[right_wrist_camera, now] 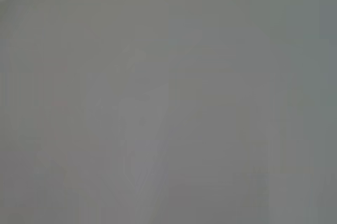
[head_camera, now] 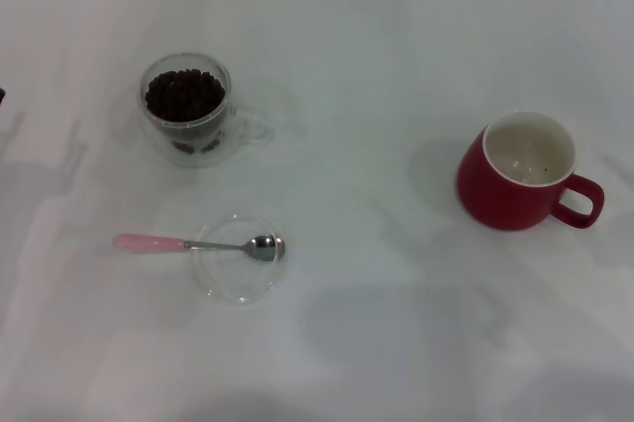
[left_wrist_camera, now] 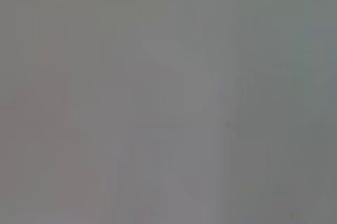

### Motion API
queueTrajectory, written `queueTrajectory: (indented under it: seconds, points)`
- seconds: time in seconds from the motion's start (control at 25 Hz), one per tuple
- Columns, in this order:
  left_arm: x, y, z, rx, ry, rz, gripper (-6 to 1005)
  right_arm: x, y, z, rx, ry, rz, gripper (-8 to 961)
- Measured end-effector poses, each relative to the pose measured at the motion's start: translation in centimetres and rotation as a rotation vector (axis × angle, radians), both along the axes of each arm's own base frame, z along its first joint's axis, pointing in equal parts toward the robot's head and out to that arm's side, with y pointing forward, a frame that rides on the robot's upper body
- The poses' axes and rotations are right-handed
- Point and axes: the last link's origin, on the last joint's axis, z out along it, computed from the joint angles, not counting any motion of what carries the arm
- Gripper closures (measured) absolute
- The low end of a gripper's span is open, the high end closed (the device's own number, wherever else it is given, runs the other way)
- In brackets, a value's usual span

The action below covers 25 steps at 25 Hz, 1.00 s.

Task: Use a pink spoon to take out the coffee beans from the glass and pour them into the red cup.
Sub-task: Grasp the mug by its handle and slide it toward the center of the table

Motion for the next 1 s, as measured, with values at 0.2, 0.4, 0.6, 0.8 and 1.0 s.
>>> queueTrajectory:
  seconds: [0.2,0.4,0.6,0.8,1.0]
  points:
    - [-0.5,-0.7,0.2,0.013,-0.003,0.022,285,0.8,-0.7,-0.4,-0.023,-0.009,-0.066,185]
    - [-0.6,-0.8,0.3,0.019,-0.004,0.026,284,1.7,-0.7,-1.6,-0.1,-0.037,-0.144,186]
    - [-0.6,-0.7,0.4,0.02,-0.003,0.023,284,2.6,-0.1,-3.4,-0.195,-0.086,-0.216,186]
    - [-0.6,-0.7,0.3,0.018,-0.003,0.024,285,3.4,0.5,-4.5,-0.262,-0.133,-0.267,186]
    - [-0.6,-0.8,0.3,0.016,-0.003,0.025,285,4.4,1.3,-5.2,-0.299,-0.176,-0.332,187]
